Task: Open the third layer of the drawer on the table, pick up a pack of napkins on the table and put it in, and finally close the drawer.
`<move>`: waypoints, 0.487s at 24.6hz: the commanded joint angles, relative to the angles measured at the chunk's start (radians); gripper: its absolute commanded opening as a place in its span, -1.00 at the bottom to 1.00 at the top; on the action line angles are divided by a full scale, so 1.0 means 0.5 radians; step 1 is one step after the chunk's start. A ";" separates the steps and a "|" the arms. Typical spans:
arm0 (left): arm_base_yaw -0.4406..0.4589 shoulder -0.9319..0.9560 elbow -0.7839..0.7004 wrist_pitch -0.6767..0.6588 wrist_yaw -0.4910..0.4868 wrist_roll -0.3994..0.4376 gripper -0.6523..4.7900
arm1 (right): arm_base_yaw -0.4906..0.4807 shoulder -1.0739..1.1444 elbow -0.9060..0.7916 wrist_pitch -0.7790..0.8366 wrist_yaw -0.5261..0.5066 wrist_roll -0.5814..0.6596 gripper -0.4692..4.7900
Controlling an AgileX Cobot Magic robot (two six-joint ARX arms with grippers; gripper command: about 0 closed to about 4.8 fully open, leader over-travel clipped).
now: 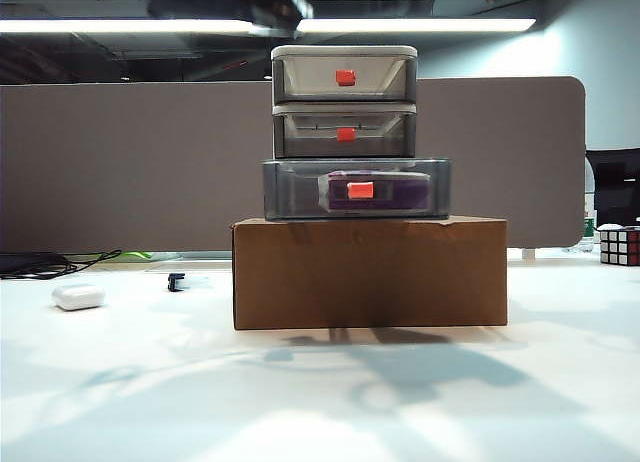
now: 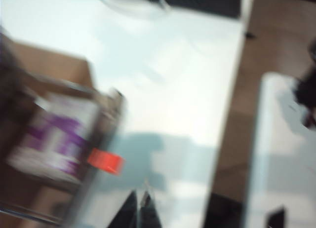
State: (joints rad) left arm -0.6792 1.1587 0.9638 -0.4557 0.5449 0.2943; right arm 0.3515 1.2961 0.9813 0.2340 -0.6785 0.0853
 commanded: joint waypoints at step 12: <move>-0.023 0.535 0.001 0.147 0.013 -0.036 -0.78 | 0.018 0.739 0.743 -0.102 0.017 -0.002 -0.84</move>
State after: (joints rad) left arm -0.6888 1.4246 0.9607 -0.4152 0.5564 0.2752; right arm 0.3584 1.6653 1.3495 0.1810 -0.6708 0.0856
